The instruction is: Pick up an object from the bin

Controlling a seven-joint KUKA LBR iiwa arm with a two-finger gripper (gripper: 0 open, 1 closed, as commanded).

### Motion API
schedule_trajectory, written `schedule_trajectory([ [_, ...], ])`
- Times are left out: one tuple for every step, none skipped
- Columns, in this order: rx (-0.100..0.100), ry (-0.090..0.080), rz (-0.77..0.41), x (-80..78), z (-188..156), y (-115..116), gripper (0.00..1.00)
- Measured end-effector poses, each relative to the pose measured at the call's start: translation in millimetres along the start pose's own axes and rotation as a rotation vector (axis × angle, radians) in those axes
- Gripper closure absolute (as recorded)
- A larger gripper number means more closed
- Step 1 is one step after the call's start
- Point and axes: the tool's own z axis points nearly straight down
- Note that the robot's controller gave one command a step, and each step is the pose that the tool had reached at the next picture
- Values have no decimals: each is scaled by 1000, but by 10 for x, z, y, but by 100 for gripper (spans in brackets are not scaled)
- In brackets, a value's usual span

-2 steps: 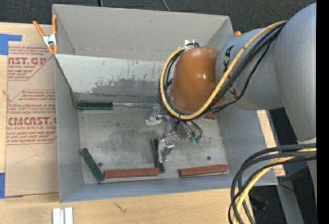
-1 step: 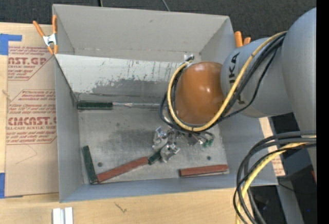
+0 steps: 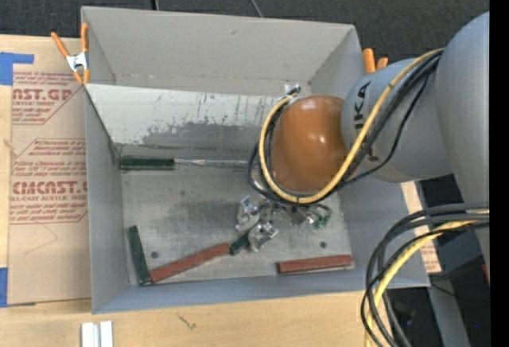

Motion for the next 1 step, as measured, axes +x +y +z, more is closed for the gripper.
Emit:
schedule_trajectory([
  [1, -3, 44, 80, -1629, 16, 100],
])
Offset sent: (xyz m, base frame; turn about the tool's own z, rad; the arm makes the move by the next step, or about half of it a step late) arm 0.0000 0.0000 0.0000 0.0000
